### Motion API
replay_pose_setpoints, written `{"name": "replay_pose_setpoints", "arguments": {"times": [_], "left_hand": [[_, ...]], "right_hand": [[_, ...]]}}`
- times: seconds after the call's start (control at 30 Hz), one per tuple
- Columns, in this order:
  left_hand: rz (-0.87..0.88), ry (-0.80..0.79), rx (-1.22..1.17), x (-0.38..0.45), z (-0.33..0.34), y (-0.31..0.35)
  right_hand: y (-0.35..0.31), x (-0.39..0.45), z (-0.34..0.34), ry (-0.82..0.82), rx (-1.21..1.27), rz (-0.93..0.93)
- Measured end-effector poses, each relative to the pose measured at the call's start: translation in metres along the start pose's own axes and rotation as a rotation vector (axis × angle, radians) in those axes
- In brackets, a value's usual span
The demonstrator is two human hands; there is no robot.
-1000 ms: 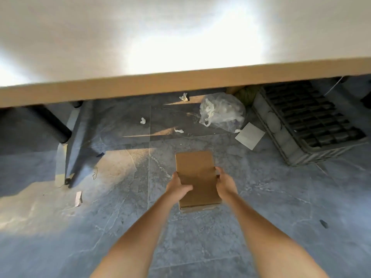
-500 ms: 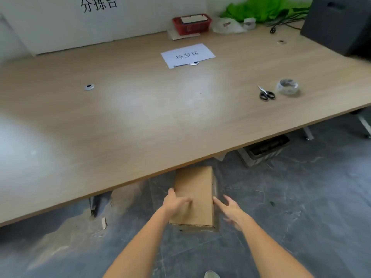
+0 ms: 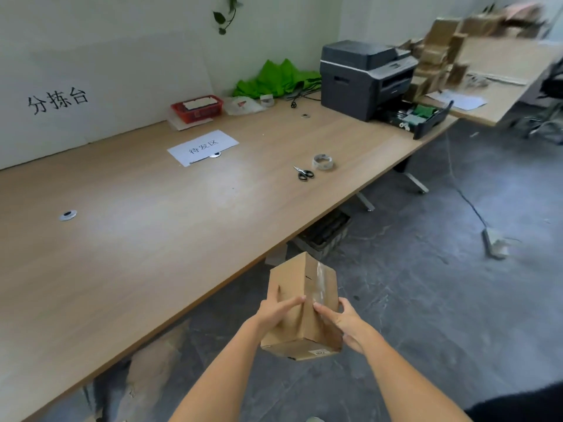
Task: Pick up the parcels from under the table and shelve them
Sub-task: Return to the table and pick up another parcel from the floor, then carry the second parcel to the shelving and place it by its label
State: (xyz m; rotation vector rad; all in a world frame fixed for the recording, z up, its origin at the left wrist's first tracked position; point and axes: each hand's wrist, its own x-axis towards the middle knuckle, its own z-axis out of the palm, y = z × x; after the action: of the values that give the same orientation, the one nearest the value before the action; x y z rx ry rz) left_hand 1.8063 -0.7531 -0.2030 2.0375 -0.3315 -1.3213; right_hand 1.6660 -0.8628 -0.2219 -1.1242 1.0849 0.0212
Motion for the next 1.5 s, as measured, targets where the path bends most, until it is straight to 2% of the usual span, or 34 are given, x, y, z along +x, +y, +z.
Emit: {"name": "replay_pose_setpoints", "arguments": {"times": [0.17,0.37,0.43,0.57,0.7,0.97,1.07,1.3,1.5], "left_hand": [[0.109,-0.106,0.001,-0.039,0.034,0.021],[0.210,-0.209,0.025,-0.079,0.079,0.045],[0.237,-0.218,0.050,-0.091,0.094,0.052],[0.284,-0.256,0.137,-0.108,0.127,0.059],[0.256,-0.298,0.166,-0.129,0.156,0.058],[0.204,-0.449,0.254,-0.175,0.217,0.030],[0.191,-0.471,0.294,-0.206,0.245,0.015],[0.286,-0.484,0.514,-0.297,0.328,-0.017],[0.357,-0.647,0.672,-0.378,0.407,-0.053]], "right_hand": [[-0.002,-0.059,-0.028,0.144,-0.015,-0.066],[0.007,-0.122,-0.069,0.285,0.232,-0.080],[0.014,-0.143,-0.079,0.349,0.247,-0.096],[0.038,-0.178,-0.107,0.473,0.178,-0.206],[0.067,-0.211,-0.130,0.549,0.249,-0.233],[0.132,-0.281,-0.164,0.584,0.305,-0.119],[0.161,-0.315,-0.170,0.606,0.377,-0.127],[0.244,-0.415,-0.194,0.792,0.483,-0.153],[0.316,-0.503,-0.220,0.959,0.498,-0.140]]}}
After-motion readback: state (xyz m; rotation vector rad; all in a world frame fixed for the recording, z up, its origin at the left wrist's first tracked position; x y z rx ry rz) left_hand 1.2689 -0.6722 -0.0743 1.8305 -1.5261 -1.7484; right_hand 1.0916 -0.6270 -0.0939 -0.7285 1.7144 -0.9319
